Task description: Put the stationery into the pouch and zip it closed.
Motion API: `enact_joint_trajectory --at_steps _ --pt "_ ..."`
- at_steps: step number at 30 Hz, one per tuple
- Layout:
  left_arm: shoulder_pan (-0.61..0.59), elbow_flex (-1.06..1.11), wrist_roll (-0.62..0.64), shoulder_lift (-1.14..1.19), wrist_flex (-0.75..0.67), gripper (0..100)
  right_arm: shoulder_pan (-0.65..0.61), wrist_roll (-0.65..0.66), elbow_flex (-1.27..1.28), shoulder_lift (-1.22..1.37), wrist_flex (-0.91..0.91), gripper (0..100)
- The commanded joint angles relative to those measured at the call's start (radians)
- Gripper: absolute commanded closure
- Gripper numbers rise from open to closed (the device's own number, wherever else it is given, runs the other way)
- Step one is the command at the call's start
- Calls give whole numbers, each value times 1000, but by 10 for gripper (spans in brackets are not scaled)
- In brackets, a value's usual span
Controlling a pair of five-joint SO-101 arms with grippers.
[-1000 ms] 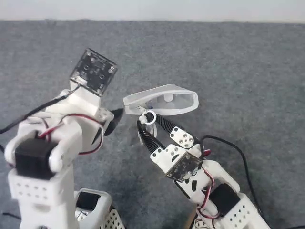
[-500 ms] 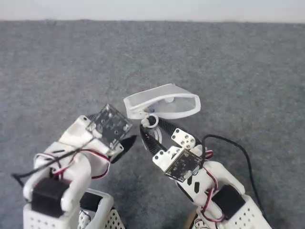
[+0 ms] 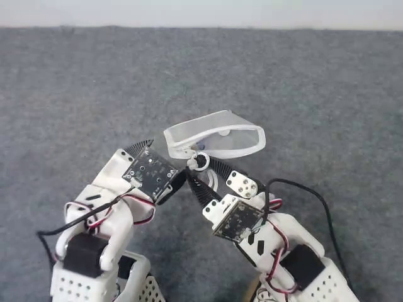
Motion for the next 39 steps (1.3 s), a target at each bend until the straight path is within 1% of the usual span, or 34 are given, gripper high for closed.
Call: enact_joint_trajectory --at_steps 1,5,9,13,16,18,22,24,28,32,36,39 --pt "5 15 -6 -18 -86 690 56 14 -72 -19 10 993" --pt "35 65 -6 -18 -155 691 74 14 -74 -19 10 993" --pt "110 130 -5 -21 -221 693 76 14 -78 -19 10 993" --pt "133 174 71 -23 -338 723 77 15 -118 -19 81 994" --pt "133 216 94 -25 -425 728 77 89 -150 -19 147 994" --pt "135 243 103 -25 -466 728 77 118 -150 -19 154 994" --pt "138 285 121 -25 -523 728 77 118 -150 -19 154 994" --pt "164 303 121 -25 -542 734 77 120 -150 -18 154 994" --pt "230 328 118 -26 -557 808 77 124 -150 -16 151 994" --pt "242 328 117 -26 -557 877 93 118 -137 -8 102 994" --pt "241 329 114 -26 -549 923 137 115 -71 -10 -45 993" --pt "226 329 114 -26 -549 981 165 34 -43 -7 -136 993"
